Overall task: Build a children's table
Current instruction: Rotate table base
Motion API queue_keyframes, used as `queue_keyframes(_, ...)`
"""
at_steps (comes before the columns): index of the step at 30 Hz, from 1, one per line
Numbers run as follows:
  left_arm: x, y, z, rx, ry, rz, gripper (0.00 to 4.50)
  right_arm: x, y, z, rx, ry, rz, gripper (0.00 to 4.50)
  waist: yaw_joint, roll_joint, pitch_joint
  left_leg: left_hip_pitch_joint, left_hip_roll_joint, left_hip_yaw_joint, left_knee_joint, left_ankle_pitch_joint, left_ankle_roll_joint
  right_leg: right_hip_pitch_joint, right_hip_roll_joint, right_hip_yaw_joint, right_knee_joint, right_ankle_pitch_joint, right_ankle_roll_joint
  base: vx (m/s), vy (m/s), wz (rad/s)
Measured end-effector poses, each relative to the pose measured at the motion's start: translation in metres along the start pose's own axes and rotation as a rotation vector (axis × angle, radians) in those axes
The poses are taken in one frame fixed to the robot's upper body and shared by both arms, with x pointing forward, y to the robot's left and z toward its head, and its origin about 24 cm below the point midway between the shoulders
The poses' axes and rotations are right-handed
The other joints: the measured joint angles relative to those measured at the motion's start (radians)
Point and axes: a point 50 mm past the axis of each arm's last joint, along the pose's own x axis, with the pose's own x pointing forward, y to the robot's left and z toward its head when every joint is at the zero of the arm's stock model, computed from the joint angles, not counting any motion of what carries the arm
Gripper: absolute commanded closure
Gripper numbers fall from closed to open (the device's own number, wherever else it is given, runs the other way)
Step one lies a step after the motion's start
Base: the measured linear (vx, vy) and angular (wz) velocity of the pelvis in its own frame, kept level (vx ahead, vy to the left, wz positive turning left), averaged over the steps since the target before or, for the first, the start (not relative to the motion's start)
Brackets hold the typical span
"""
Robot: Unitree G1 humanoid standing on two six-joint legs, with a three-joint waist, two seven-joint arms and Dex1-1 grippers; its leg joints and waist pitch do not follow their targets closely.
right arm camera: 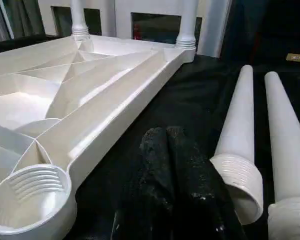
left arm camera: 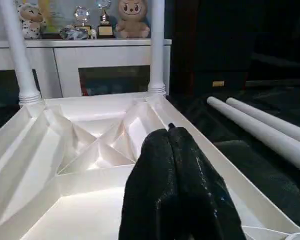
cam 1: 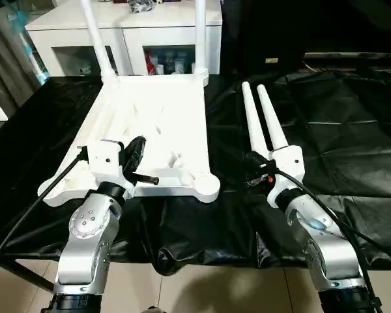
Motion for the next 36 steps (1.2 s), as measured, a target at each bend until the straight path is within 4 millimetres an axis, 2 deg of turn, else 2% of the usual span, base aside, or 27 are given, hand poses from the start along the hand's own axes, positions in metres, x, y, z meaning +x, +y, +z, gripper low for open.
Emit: queue_keyframes(36, 0.0000, 0.0000, 0.0000, 0.000, 0.000, 0.000, 4.50, 0.0000, 0.0000, 0.0000, 0.000, 0.000, 0.000, 4.47, 0.000, 0.000, 0.000, 0.000, 0.000, 0.000, 0.000, 0.000, 0.000, 0.000, 0.000, 0.000, 0.000, 0.000, 0.000, 0.000, 0.000, 0.00)
